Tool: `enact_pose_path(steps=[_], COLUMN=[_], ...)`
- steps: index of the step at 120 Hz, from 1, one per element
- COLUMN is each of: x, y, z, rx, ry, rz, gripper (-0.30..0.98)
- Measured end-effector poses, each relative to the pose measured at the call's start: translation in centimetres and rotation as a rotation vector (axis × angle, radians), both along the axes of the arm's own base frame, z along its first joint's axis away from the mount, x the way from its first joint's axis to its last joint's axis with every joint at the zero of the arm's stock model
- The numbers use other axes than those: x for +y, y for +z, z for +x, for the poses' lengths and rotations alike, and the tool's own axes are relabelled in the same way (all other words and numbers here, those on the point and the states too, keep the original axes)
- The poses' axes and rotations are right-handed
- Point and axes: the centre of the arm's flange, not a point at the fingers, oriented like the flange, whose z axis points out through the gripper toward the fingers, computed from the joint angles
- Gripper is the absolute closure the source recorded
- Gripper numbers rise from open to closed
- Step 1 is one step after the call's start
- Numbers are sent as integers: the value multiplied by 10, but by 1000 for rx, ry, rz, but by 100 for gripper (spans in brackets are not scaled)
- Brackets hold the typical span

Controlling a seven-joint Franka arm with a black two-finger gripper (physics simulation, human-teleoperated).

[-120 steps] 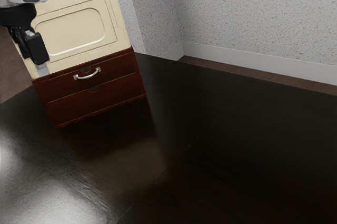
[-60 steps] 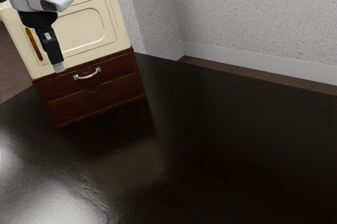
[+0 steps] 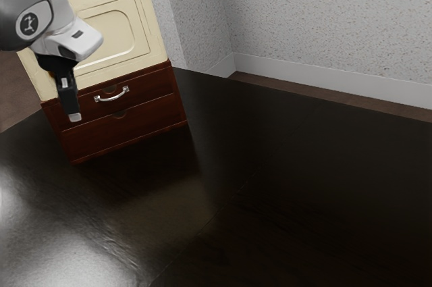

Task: Pull the drawer handle with one arm to open the drawer

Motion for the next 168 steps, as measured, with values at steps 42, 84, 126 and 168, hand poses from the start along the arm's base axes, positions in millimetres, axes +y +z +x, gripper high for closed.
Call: enact_pose_path(steps=[42,84,126,168], x=[56,71,96,101], y=[-27,-61,-98,-117], z=[3,37,65,90], rx=[-38,-59,-69,-75], ry=[15,-15,-23,-41], rz=[46,75,118,136], gripper=[0,0,0,0])
